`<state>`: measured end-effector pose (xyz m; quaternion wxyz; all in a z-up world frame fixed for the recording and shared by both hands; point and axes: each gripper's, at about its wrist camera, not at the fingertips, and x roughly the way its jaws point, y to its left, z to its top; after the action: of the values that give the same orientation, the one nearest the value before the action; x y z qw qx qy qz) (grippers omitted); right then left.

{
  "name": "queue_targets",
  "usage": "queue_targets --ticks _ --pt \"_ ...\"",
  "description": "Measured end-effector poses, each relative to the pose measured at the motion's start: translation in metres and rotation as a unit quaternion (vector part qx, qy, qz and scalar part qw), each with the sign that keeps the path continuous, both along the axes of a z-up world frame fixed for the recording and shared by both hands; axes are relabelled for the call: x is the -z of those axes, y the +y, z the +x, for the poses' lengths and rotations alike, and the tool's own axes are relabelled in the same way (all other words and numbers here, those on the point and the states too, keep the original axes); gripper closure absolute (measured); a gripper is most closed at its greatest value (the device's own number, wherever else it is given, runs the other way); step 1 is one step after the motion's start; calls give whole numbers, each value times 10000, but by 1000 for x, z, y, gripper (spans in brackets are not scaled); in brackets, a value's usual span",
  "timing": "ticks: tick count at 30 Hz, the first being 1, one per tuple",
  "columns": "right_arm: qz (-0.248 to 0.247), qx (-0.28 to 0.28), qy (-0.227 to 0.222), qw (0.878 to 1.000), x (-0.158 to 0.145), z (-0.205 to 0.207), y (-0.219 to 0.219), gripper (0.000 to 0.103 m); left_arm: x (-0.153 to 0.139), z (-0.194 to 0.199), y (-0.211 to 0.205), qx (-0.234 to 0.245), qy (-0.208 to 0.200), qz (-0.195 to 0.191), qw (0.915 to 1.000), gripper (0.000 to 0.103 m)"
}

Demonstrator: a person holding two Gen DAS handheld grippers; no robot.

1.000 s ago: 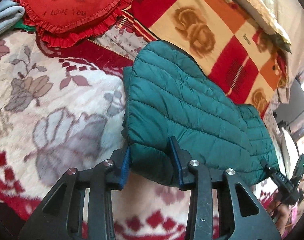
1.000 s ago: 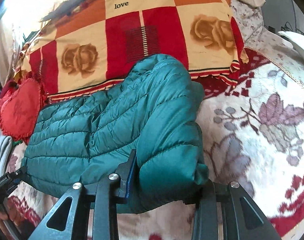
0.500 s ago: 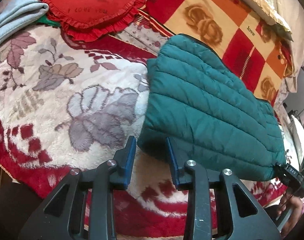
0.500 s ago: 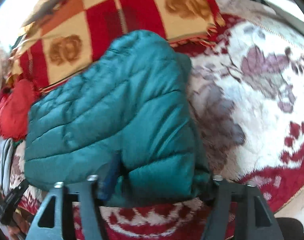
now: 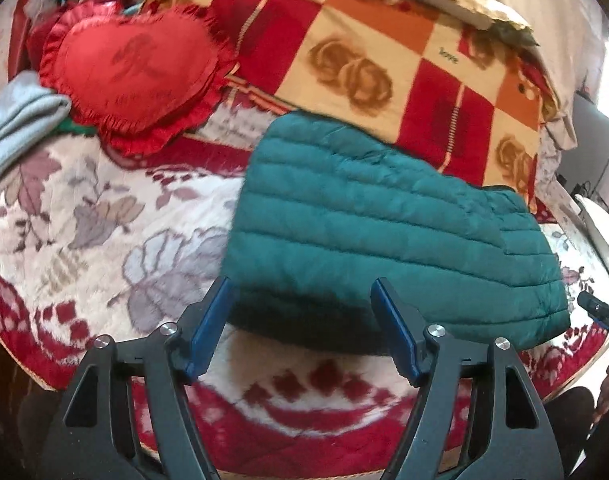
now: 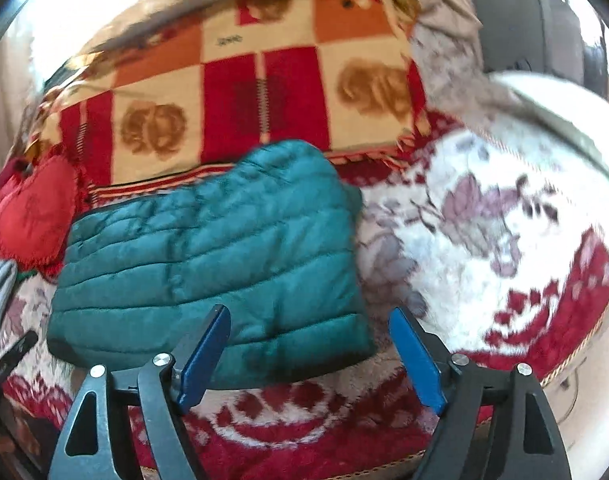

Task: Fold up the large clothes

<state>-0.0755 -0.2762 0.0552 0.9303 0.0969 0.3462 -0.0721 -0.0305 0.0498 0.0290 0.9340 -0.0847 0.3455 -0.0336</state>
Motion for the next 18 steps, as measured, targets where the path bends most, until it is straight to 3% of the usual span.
queue_targets --ticks 6,15,18 --pt "-439 -480 -330 9973 -16 4 50 17 -10 4 -27 152 -30 166 9997 31" --pt "-548 -841 -369 9943 -15 22 94 15 -17 7 -42 190 -146 287 9993 31" --pt "-594 -849 -403 9938 -14 23 100 9 -17 9 -44 199 -147 381 9990 31"
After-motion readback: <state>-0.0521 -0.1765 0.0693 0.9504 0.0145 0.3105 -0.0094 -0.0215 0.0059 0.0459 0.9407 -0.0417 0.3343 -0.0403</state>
